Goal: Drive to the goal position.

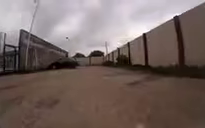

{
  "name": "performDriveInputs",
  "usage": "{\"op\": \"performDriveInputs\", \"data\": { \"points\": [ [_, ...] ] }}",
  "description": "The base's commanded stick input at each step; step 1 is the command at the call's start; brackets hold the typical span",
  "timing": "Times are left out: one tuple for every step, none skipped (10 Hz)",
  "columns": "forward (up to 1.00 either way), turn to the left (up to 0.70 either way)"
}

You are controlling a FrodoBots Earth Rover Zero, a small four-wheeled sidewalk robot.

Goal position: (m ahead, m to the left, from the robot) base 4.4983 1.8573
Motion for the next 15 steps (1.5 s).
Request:
{"op": "performDriveInputs", "data": {
  "points": [
    [0.7, 0.0],
    [0.7, 0.0],
    [0.7, 0.0],
    [0.7, 0.0],
    [0.7, 0.0],
    [0.7, 0.0],
    [0.7, 0.0],
    [0.7, 0.0],
    [0.7, 0.0],
    [0.7, 0.0],
    [0.7, 0.0],
    [0.7, 0.0],
    [0.7, 0.0],
    [0.7, 0.0],
    [0.7, 0.0]
  ]
}}
